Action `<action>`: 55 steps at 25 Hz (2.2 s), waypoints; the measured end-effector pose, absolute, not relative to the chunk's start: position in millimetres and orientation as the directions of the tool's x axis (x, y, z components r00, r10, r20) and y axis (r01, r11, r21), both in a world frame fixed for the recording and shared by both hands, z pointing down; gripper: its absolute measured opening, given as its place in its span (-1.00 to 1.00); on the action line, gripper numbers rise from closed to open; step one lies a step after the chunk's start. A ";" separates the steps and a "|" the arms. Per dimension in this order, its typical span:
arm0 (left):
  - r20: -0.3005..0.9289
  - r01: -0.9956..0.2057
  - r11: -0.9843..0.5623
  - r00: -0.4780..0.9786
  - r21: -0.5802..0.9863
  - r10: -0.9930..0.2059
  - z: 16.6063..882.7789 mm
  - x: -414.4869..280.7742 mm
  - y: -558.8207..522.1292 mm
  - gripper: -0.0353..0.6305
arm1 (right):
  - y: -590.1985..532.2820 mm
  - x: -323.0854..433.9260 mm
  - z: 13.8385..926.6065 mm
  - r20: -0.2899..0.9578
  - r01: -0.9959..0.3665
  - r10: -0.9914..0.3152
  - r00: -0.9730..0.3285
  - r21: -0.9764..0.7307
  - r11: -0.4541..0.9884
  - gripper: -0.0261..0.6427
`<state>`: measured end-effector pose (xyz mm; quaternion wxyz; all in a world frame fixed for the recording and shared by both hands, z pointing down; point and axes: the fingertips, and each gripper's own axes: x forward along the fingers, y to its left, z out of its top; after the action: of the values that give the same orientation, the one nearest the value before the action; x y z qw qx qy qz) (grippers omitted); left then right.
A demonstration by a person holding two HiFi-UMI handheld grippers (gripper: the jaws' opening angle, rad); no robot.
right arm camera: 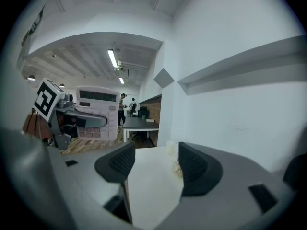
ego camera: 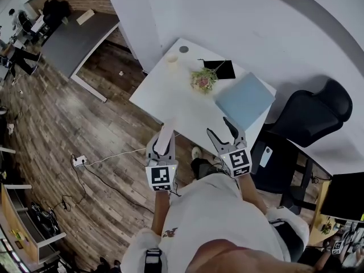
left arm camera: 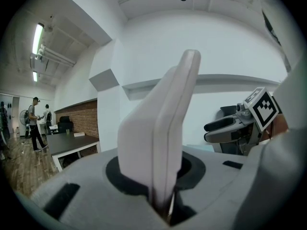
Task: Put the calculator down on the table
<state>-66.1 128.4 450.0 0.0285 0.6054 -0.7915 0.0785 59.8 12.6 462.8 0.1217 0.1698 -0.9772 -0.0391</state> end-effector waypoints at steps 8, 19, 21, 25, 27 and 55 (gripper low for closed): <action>0.144 -0.966 0.238 -0.251 -0.099 -0.957 443.0 -91.8 83.7 -0.62 | -29.4 32.1 454.1 0.215 -0.331 -0.345 -0.914 0.099 0.938 -0.08; 0.158 -0.969 0.211 -0.230 -0.125 -0.960 433.6 -117.1 31.5 -0.62 | -81.0 9.5 450.1 0.209 -0.355 -0.362 -0.908 0.071 0.932 -0.10; 0.161 -0.970 0.208 -0.227 -0.128 -0.960 432.7 -122.5 23.7 -0.62 | -87.9 4.3 448.8 0.208 -0.355 -0.361 -0.909 0.066 0.933 -0.10; 0.169 -0.971 0.204 -0.224 -0.128 -0.960 431.5 -127.0 12.8 -0.62 | -96.3 -3.7 445.4 0.208 -0.345 -0.349 -0.914 0.058 0.937 -0.11; 0.178 -0.972 0.195 -0.216 -0.127 -0.960 433.9 -128.7 6.4 -0.62 | -102.1 -6.3 447.5 0.210 -0.350 -0.353 -0.912 0.057 0.935 -0.11; 0.248 -0.966 -0.257 0.246 -0.014 -0.937 490.9 -204.1 -92.2 -0.62 | -143.7 -46.8 499.3 0.360 -0.687 -0.658 -0.661 0.064 0.724 -0.16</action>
<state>-204.1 -92.2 490.9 0.0704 0.7862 -0.6052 0.1033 -46.8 -143.7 499.3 0.1819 0.3694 -0.9105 0.0388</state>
